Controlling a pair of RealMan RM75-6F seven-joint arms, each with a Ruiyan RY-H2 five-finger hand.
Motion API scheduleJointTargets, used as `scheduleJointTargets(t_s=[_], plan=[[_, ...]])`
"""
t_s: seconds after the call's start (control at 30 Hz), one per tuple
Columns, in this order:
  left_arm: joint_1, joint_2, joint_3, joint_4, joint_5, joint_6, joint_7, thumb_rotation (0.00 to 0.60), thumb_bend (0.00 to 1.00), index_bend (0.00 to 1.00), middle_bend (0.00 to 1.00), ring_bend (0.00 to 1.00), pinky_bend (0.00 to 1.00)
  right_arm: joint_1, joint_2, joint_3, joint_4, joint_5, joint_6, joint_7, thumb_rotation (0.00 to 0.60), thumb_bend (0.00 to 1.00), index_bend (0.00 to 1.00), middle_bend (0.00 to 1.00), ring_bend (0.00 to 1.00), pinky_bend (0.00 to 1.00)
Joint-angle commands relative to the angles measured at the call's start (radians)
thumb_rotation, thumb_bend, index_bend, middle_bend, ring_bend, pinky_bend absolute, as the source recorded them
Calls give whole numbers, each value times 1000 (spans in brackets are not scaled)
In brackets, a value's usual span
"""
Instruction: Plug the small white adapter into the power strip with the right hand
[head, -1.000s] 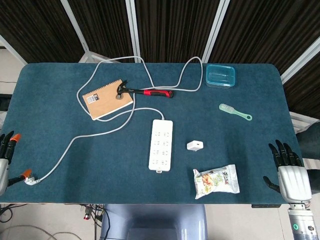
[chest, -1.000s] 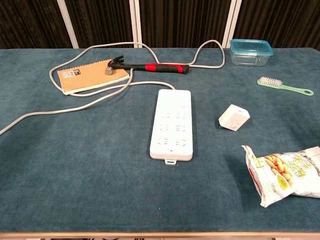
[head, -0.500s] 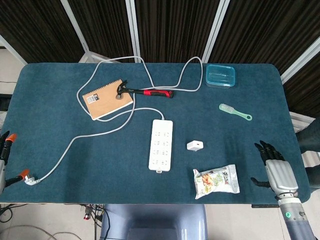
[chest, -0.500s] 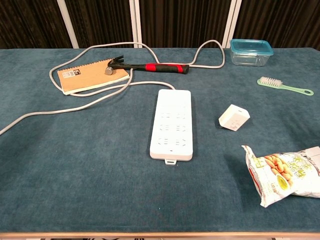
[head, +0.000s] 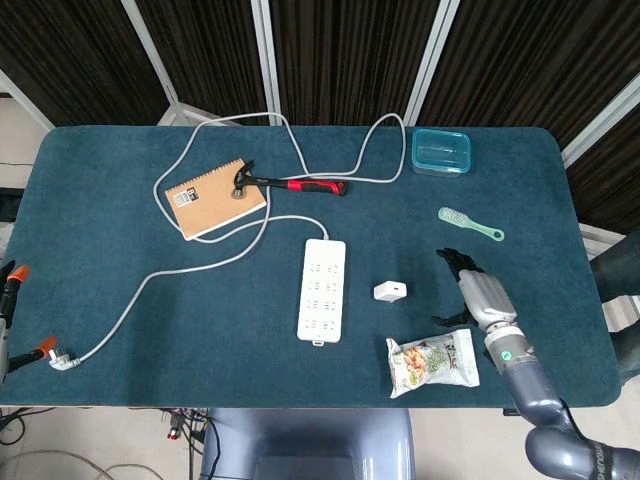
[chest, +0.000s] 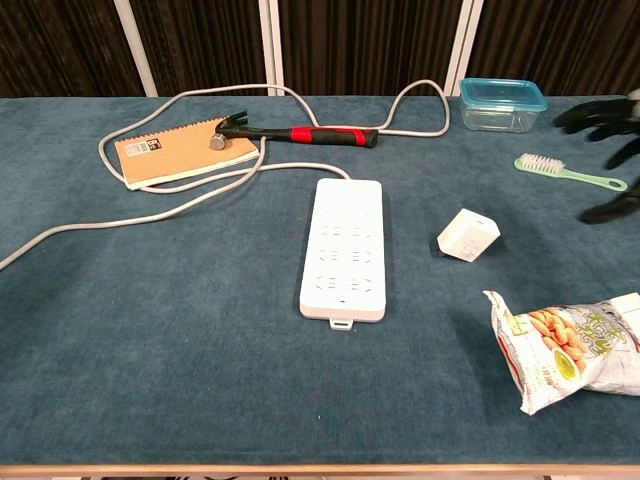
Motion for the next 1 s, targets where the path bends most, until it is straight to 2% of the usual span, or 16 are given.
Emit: scheduleJointTargets(t_s=[0.03, 0.23, 0.43, 0.77, 1.0], plan=[[-1, 0, -1, 0, -2, -2, -1, 600, 71, 88, 0, 0, 0, 72, -99, 16, 46, 88, 29, -72, 600, 224, 118, 137, 72, 169], [-1, 2, -4, 1, -6, -3, -7, 600, 71, 88, 0, 0, 0, 133, -225, 14, 148, 147, 66, -108, 600, 224, 191, 206, 100, 169], [-2, 3, -8, 2, -16, -7, -11, 600, 71, 88, 0, 0, 0, 149, -298, -14, 222, 146, 89, -125, 600, 222, 251, 241, 120, 169], [-3, 3, -7, 1, -16, -11, -9, 600, 71, 88, 0, 0, 0, 145, -365, -38, 301, 120, 112, -118, 600, 223, 349, 311, 167, 169], [-5, 0, -7, 2, -19, -15, -5, 600, 71, 88, 0, 0, 0, 141, -396, -35, 346, 114, 103, -95, 600, 240, 398, 347, 195, 168]])
